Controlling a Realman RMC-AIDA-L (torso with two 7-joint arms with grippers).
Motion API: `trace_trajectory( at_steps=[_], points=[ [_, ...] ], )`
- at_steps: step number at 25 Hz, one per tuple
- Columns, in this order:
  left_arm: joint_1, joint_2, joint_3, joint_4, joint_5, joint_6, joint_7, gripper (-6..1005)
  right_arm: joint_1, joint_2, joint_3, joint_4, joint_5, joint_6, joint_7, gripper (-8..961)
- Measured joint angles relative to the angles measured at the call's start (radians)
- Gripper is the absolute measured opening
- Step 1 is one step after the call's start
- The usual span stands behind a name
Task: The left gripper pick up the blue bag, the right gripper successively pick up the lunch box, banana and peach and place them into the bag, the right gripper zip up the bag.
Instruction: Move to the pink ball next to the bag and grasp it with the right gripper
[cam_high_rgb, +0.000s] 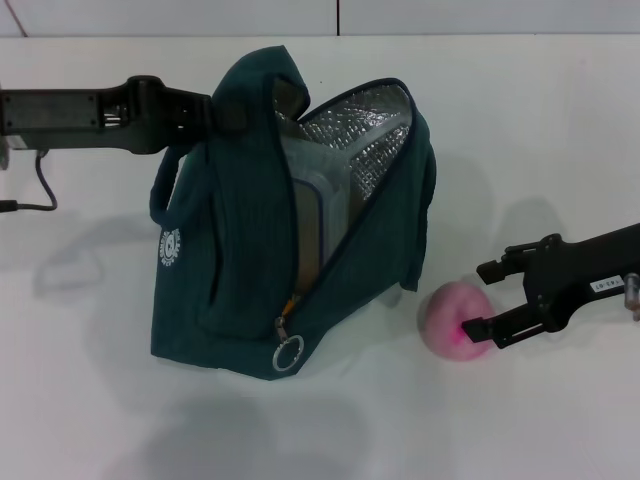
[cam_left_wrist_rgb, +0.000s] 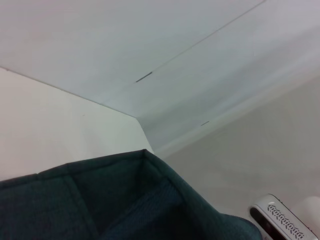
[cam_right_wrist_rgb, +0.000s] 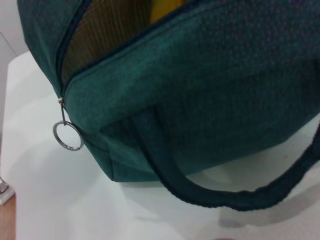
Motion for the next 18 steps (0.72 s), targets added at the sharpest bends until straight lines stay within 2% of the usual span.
trace_trajectory(
  at_steps=[18],
  points=[
    [-0.008,0.000,0.001,0.000,0.004,0.000,-0.001,49,0.014,0.002,-0.092,0.018,-0.004,0.056,-0.009,786]
  ],
)
